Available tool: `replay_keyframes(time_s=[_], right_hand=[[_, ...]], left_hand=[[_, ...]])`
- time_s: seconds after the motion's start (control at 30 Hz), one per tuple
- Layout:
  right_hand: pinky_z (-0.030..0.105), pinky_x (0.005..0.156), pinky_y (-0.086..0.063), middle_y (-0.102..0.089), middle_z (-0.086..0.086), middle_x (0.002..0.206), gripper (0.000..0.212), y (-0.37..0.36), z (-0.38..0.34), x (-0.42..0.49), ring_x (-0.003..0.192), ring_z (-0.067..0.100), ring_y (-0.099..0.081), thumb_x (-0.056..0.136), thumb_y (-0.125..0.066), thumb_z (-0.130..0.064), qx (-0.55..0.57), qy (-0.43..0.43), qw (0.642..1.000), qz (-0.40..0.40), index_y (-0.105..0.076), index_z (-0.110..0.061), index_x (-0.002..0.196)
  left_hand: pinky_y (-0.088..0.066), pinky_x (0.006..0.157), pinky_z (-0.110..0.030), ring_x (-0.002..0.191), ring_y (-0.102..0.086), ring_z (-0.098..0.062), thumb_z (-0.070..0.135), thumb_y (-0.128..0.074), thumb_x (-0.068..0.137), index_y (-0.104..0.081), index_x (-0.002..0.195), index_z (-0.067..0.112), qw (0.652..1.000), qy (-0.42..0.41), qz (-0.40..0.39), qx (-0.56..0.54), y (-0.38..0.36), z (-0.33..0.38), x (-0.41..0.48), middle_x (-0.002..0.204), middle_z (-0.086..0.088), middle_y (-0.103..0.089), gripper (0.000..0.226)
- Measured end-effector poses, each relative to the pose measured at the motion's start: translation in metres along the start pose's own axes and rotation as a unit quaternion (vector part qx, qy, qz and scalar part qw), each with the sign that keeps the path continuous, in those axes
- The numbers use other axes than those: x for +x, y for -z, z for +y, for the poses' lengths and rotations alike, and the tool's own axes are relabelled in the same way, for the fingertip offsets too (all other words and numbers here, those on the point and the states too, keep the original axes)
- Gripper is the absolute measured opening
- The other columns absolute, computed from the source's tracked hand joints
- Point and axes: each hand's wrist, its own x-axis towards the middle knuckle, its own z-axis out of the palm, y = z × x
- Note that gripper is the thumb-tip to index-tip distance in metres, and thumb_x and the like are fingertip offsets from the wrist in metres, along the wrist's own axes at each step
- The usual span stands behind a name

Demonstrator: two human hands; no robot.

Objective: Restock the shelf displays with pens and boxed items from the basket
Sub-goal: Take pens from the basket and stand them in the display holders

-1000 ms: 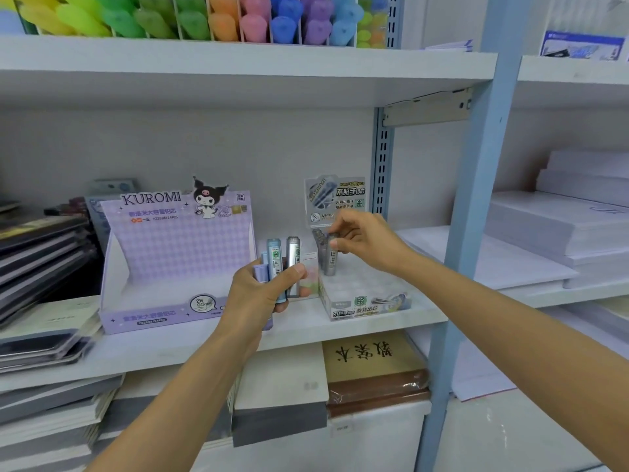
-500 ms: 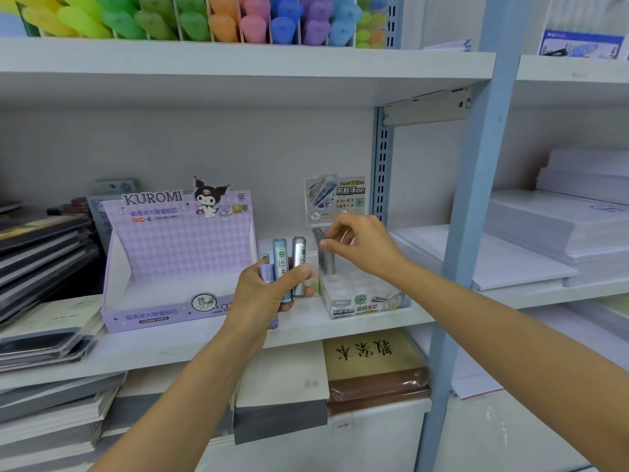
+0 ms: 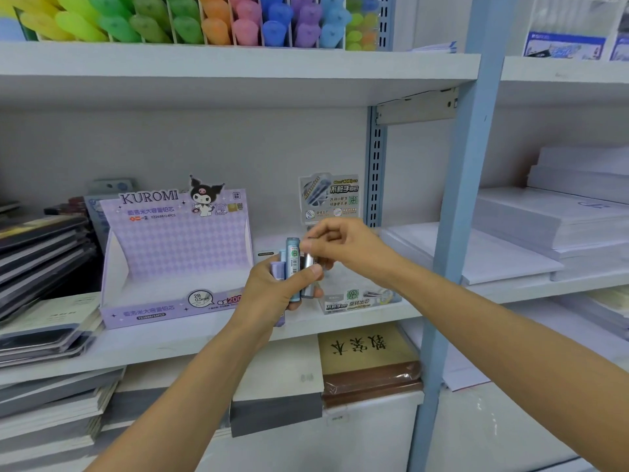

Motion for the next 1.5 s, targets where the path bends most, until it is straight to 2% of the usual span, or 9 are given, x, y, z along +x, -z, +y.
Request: replay_keyframes(time_s=[0.23,0.4,0.57,0.67,0.93,1.1,1.27,1.37,1.5], right_hand=[[0.022,0.079,-0.056,-0.072,0.007,0.097,0.025,0.023,0.003,0.000,0.087,0.014,-0.070,0.087,-0.064,0.000,0.138,0.023,0.986,0.093,-0.068,-0.007,0.111],[0.027,0.088,-0.056,-0.067,0.002,0.103,0.030,0.030,0.015,-0.001,0.092,0.015,-0.068,0.087,-0.066,-0.002,-0.011,0.019,0.993,0.113,-0.066,-0.013,0.115],[0.026,0.090,-0.053,-0.070,0.003,0.106,0.022,0.021,0.028,0.000,0.098,0.015,-0.066,0.087,-0.067,-0.003,-0.100,0.024,0.989,0.109,-0.068,-0.010,0.108],[0.023,0.090,-0.052,-0.070,-0.003,0.106,0.020,0.026,0.026,0.003,0.098,0.007,-0.065,0.090,-0.065,-0.006,-0.150,0.030,0.984,0.088,-0.069,-0.014,0.108],[0.028,0.095,-0.052,-0.070,-0.005,0.103,0.020,0.021,0.022,0.002,0.099,0.007,-0.064,0.090,-0.065,-0.006,-0.180,0.049,0.981,0.059,-0.070,-0.015,0.106],[0.026,0.085,-0.054,-0.064,0.004,0.105,0.021,0.016,0.031,-0.003,0.095,0.017,-0.062,0.088,-0.068,-0.008,-0.256,0.090,0.961,0.045,-0.072,-0.010,0.108],[0.031,0.087,-0.050,-0.051,-0.001,0.110,0.024,0.016,0.026,-0.006,0.100,0.014,-0.052,0.092,-0.064,-0.021,-0.294,0.063,0.953,0.040,-0.070,-0.019,0.115],[0.025,0.084,-0.050,-0.058,-0.001,0.113,0.030,0.016,0.011,-0.009,0.100,0.012,-0.057,0.096,-0.057,-0.027,-0.214,0.076,0.972,0.057,-0.063,-0.022,0.124],[0.016,0.080,-0.051,-0.071,-0.003,0.112,0.030,0.013,-0.002,-0.018,0.095,0.002,-0.066,0.097,-0.056,-0.020,-0.014,0.026,0.998,-0.047,-0.062,-0.017,0.126]], left_hand=[[-0.044,0.044,-0.017,0.061,-0.069,-0.015,0.022,-0.072,0.085,-0.064,0.096,0.009,0.999,0.018,0.038,-0.034,0.004,0.001,-0.004,0.079,-0.005,-0.075,0.019],[-0.041,0.041,-0.019,0.044,-0.050,-0.009,0.024,-0.073,0.083,-0.061,0.090,0.014,0.999,0.025,0.034,-0.020,0.006,-0.002,-0.004,0.054,0.005,-0.058,0.018],[-0.036,0.038,-0.019,0.044,-0.048,-0.009,0.046,-0.072,0.076,-0.057,0.080,0.017,0.998,0.044,0.032,-0.022,0.005,-0.002,-0.006,0.056,0.002,-0.056,0.033],[-0.030,0.052,-0.026,0.056,-0.045,-0.016,0.062,-0.070,0.065,-0.055,0.081,0.018,0.997,0.074,0.003,-0.007,0.007,-0.001,-0.006,0.062,0.001,-0.057,0.049],[-0.028,0.038,-0.019,0.044,-0.041,-0.009,0.047,-0.062,0.088,-0.058,0.090,0.017,0.997,0.066,-0.018,0.030,0.009,-0.002,-0.004,0.062,0.001,-0.061,0.031],[-0.025,0.037,-0.017,0.045,-0.038,-0.010,0.051,-0.069,0.081,-0.061,0.091,0.020,0.998,0.054,-0.015,0.034,0.010,-0.003,-0.006,0.064,-0.001,-0.061,0.034],[-0.023,0.043,-0.021,0.046,-0.037,-0.012,0.055,-0.074,0.065,-0.064,0.095,0.017,0.999,0.047,-0.012,0.017,0.008,-0.002,-0.008,0.064,-0.004,-0.060,0.049],[-0.026,0.039,-0.019,0.044,-0.041,-0.010,0.044,-0.074,0.076,-0.066,0.097,0.011,0.999,0.035,-0.017,0.009,0.005,0.000,-0.010,0.065,-0.005,-0.060,0.040],[-0.034,0.042,-0.020,0.057,-0.060,-0.013,0.033,-0.070,0.083,-0.069,0.101,0.010,0.999,0.014,-0.038,-0.013,-0.003,0.007,-0.013,0.078,-0.006,-0.072,0.029]])
